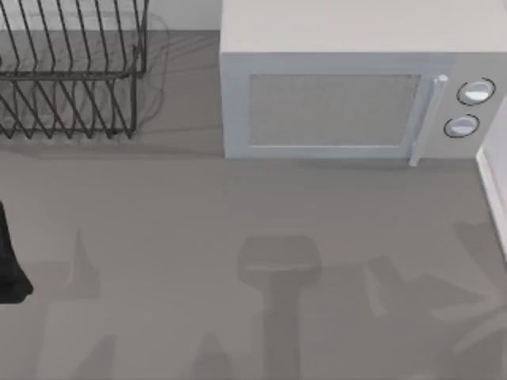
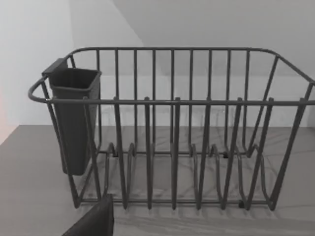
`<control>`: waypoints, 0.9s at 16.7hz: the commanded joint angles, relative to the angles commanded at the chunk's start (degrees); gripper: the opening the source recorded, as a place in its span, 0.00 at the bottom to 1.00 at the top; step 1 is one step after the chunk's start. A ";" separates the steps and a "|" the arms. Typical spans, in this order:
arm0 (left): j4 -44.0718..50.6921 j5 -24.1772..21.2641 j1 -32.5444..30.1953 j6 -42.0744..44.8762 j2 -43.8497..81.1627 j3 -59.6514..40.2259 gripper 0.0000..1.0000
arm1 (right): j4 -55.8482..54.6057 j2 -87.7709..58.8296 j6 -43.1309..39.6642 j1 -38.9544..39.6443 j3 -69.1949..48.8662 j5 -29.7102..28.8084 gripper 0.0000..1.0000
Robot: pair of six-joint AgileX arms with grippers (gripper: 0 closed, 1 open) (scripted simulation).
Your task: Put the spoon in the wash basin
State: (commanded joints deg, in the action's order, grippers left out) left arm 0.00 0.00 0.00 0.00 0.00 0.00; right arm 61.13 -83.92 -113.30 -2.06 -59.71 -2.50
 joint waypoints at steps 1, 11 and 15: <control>0.00 0.00 0.00 0.00 0.00 0.00 1.00 | 1.00 -2.15 -0.53 -0.12 -2.38 -0.05 0.00; 0.00 0.00 0.00 0.00 0.00 0.00 1.00 | 17.92 -39.69 -4.98 -2.81 -52.07 -0.49 0.00; 0.00 0.00 0.00 0.00 0.00 0.00 1.00 | 23.76 -53.89 -5.06 -4.16 -72.79 -0.57 0.00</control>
State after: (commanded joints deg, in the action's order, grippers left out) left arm 0.00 0.00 0.00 0.00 0.00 0.00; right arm 84.89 -137.81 -118.36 -6.21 -132.50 -3.07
